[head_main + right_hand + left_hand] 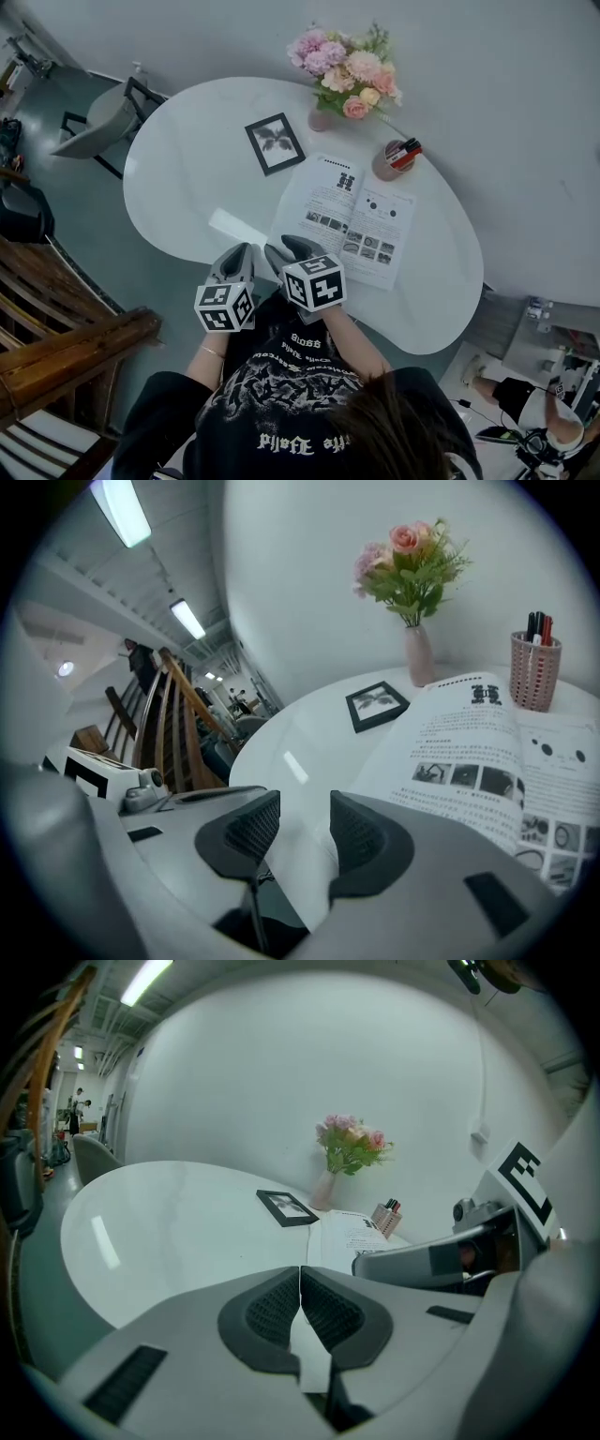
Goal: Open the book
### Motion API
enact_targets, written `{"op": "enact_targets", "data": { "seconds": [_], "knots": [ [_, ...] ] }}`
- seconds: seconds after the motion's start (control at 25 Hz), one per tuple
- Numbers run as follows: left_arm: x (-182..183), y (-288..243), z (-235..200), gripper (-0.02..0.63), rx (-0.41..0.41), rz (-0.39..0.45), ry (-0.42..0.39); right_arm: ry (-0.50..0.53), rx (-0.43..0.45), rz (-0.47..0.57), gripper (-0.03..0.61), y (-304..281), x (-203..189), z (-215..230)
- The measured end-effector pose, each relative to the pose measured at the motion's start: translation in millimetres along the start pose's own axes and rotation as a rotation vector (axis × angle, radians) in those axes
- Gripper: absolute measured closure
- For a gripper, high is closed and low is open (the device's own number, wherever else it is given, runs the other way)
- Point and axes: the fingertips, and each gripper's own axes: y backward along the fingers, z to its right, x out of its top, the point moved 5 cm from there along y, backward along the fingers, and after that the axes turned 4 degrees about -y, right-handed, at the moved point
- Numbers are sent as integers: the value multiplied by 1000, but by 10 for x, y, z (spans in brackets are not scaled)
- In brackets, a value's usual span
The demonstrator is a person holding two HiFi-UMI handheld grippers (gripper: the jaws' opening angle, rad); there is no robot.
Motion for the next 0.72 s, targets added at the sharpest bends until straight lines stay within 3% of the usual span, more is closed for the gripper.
{"op": "enact_targets", "data": {
  "seconds": [0.24,0.72],
  "knots": [
    [44,-67,261,590,-47,8,-27,10,-31,102,396,345,144,88],
    [219,-236,886,590,-199,25,-120,-86,-219,260,397,1022,76,654]
  ]
}}
